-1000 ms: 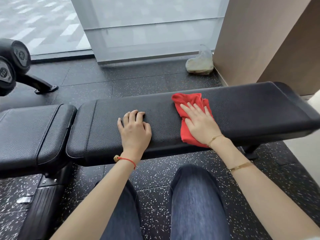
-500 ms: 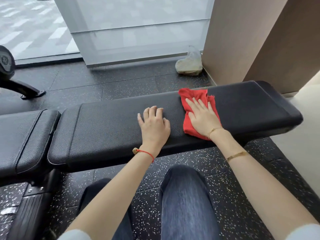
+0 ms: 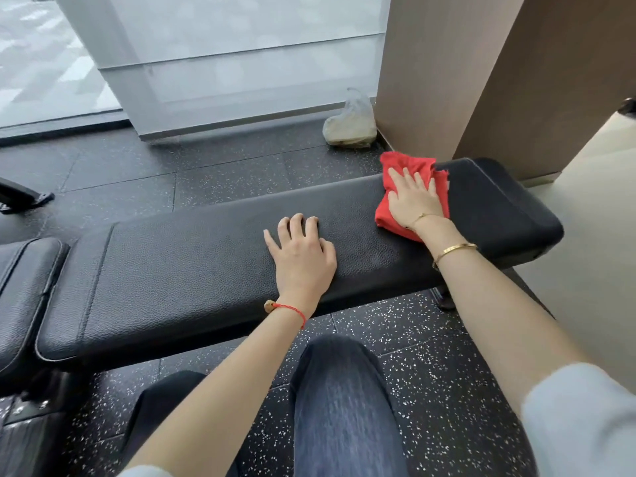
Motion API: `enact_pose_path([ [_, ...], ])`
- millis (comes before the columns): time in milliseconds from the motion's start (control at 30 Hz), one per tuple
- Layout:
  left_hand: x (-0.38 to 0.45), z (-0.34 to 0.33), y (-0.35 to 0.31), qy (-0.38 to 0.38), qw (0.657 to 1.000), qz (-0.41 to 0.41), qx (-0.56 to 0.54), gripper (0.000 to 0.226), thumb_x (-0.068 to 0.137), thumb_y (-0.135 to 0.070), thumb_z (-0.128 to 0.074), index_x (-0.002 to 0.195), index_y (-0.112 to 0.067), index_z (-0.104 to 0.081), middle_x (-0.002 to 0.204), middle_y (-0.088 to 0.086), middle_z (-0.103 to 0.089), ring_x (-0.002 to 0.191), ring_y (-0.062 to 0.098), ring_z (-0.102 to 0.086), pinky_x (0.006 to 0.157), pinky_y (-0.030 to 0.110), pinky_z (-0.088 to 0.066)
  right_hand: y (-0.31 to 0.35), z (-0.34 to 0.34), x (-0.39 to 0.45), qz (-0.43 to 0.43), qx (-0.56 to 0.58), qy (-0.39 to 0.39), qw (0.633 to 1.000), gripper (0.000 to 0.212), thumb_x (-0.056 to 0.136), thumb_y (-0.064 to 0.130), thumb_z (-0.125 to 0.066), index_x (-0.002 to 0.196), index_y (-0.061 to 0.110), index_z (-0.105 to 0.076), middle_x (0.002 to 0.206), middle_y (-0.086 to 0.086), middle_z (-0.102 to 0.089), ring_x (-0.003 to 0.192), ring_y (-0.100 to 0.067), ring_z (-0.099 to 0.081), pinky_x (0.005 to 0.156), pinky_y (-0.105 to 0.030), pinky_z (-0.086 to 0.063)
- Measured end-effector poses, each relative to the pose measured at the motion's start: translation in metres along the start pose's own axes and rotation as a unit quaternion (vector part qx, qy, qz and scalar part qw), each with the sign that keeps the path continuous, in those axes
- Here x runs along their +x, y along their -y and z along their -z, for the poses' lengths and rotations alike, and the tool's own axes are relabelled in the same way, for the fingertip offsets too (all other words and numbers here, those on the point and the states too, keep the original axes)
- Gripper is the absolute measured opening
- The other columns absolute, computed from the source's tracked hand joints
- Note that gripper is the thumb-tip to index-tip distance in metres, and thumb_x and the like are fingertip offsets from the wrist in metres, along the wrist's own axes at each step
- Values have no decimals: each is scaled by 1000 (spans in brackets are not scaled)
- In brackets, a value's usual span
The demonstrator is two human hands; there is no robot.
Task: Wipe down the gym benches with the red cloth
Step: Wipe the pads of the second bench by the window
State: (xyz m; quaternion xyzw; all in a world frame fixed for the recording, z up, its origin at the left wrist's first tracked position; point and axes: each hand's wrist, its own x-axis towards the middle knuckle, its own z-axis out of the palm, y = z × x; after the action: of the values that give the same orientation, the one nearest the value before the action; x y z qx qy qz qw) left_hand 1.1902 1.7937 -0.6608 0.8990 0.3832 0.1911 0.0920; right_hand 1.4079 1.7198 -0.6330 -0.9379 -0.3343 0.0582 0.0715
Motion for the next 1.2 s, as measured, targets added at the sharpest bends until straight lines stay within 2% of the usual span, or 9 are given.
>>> enact_pose_path([
  [167,0,-2,1,-6,1000,5,0,41,89,-30,-44,128,-20,-52,139,4,-48,135,29,-35,116,60,-20,36,-14,-35,114,11,3,993,55,101,30,-27,154,28,-12,162,-2,-10,150,-23,-6,121,-44,3],
  [267,0,-3,1,-7,1000,3,1,42,90,-30,-44,129,-19,-53,140,5,-49,136,29,-36,116,60,-19,24,-21,-69,132,17,-28,991,54,100,31,-29,153,29,-16,161,-1,-15,149,-20,-10,121,-43,1],
  [433,-2,-6,5,1,1000,-9,9,46,93,-31,-42,136,-19,-49,145,7,-46,140,30,-33,118,60,-18,-30,-17,-87,45,31,-57,997,54,100,31,-31,153,30,-18,161,-1,-18,149,-20,-13,121,-43,0],
  [633,-2,-8,4,-1,1000,-7,15,45,93,-29,-44,136,-17,-49,145,8,-46,139,31,-34,117,60,-18,-97,0,-53,-104,35,-76,991,54,100,30,-28,153,26,-16,161,-6,-15,149,-25,-11,121,-46,0],
  [767,-2,-9,2,-11,1000,-4,25,42,91,-27,-46,131,-17,-51,141,9,-48,136,32,-36,115,62,-21,-113,13,-12,-128,34,-47,990,55,101,32,-25,154,26,-12,162,-6,-9,149,-27,-6,121,-47,2],
  [867,0,-8,-1,-14,1000,-2,28,40,89,-26,-47,128,-16,-52,139,9,-49,134,34,-38,114,62,-23,-103,16,14,-105,20,-24,994,55,100,32,-24,154,27,-11,162,-5,-9,149,-26,-7,121,-47,2],
  [1000,0,-8,-2,-17,999,0,36,40,88,-27,-47,126,-17,-53,137,9,-50,132,33,-39,112,62,-25,-65,10,31,-25,2,-15,1000,54,100,32,-23,153,27,-13,162,-4,-12,149,-24,-9,121,-45,1],
  [1200,0,-8,-1,-17,999,2,29,39,87,-27,-48,126,-18,-53,137,7,-50,132,33,-39,113,62,-24,-20,-5,-8,97,17,-15,995,54,100,32,-29,153,30,-16,162,0,-13,149,-21,-10,121,-43,3],
])
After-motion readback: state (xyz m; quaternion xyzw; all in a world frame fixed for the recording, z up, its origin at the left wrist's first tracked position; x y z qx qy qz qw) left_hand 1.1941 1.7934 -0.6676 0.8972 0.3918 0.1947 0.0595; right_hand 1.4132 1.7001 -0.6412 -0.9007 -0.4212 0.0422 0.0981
